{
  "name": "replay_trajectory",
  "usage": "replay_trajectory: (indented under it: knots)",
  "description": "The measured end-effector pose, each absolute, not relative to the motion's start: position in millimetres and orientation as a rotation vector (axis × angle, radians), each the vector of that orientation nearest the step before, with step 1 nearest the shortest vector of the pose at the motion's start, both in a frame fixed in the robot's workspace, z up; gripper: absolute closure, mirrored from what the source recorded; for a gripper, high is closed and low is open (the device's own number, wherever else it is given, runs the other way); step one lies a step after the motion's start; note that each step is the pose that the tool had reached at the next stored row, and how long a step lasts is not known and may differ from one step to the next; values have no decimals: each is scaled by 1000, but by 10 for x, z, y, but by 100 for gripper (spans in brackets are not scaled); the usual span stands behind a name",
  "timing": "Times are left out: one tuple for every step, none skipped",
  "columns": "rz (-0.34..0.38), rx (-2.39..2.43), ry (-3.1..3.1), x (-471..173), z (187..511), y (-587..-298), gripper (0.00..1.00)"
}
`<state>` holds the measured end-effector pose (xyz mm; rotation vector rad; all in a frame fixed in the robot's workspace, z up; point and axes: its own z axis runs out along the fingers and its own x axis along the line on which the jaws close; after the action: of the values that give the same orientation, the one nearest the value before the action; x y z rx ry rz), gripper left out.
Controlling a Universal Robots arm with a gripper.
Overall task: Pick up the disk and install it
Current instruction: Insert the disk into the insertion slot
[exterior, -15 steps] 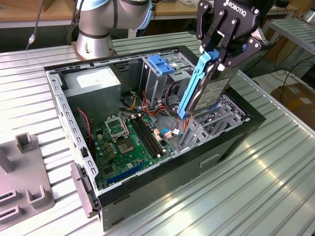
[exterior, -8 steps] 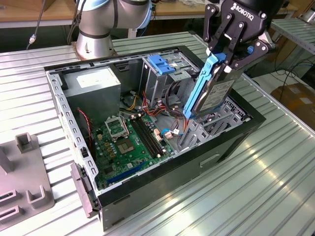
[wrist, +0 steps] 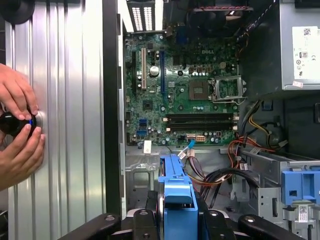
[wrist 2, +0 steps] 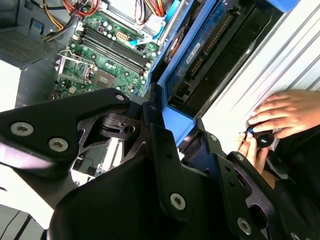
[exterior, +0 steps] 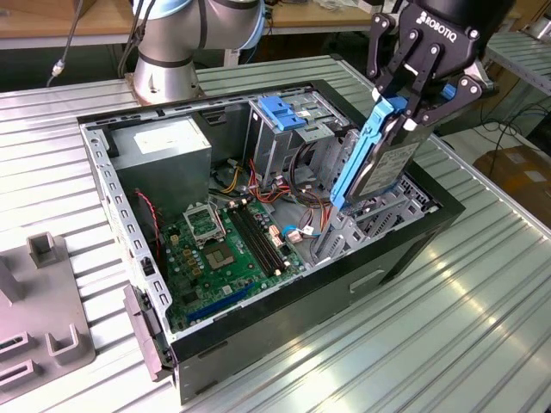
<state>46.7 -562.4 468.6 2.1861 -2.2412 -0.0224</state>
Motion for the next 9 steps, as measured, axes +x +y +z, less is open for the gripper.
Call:
replay_trajectory:
  knots:
    - [-22, 2186, -2241, 473, 4682, -5640, 63]
    - [-22, 2186, -2241, 480, 4677, -5659, 63]
    - [-22, 2186, -2241, 490, 4672, -5675, 63]
    - [-22, 2186, -2241, 501, 4668, -5683, 63]
    - [-22, 2186, -2241, 539, 4660, -5687, 63]
    - [-22, 2186, -2241, 602, 4652, -5688, 63]
    - [-22, 2186, -2241, 630, 4648, -5687, 63]
    - [-22, 2186, -2241, 644, 4642, -5687, 63]
    - [-22, 2186, -2241, 653, 4638, -5687, 63]
